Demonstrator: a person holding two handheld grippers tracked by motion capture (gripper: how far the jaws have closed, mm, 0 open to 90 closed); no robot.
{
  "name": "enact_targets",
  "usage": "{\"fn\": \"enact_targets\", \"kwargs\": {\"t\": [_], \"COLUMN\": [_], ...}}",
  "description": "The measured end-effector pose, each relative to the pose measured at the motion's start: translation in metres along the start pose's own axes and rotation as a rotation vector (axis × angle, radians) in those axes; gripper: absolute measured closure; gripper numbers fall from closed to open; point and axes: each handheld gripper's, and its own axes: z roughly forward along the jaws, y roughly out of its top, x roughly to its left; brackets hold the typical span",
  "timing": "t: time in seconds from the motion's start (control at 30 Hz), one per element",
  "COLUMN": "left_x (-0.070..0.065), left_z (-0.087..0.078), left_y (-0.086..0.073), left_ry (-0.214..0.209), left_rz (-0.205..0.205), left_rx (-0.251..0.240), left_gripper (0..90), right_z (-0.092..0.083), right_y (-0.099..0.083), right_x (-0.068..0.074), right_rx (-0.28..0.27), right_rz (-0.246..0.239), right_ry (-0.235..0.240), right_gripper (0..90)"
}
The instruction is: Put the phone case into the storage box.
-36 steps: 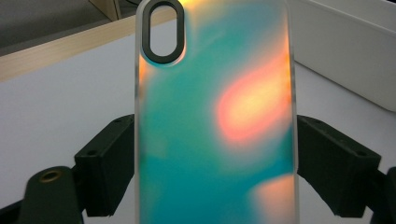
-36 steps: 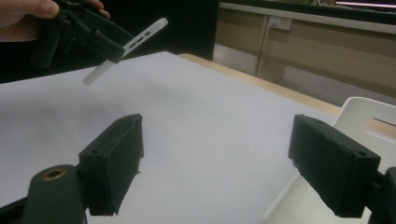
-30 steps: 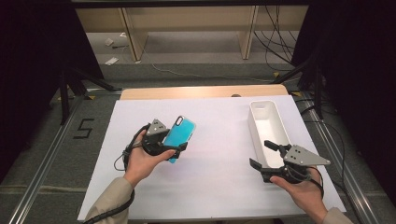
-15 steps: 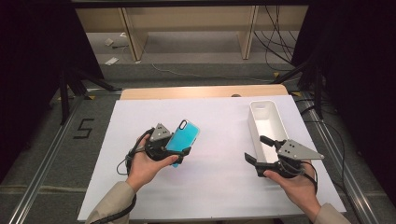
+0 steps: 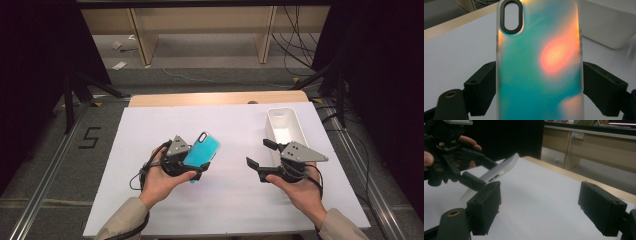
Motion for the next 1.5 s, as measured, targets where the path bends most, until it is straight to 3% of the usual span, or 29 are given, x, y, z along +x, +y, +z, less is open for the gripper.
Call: {"fn": "enact_targets", "kwargs": {"t": [0.33, 1.03, 1.5], "left_x": [-0.006, -0.026, -0.036], "left_z": [0.005, 0.018, 0.023], "left_y": [-0.002, -0.003, -0.003], "left_ry": [-0.007, -0.039, -0.033], "left_rz": [0.008, 0.061, 0.071], "left_rx": [0.002, 0.022, 0.004], "left_gripper": [17.1, 17.1, 17.1], "right_z": [0.024, 0.057, 0.083], "right_y": [0.012, 0.024, 0.019], "right_x": [0.002, 0.004, 0.012], "right_rx": [-0.013, -0.013, 0.047], "right_rz": [0.013, 0.036, 0.052], "right_ry": [0.011, 0.026, 0.059], "right_gripper": [19.4, 20.0, 23.2]}}
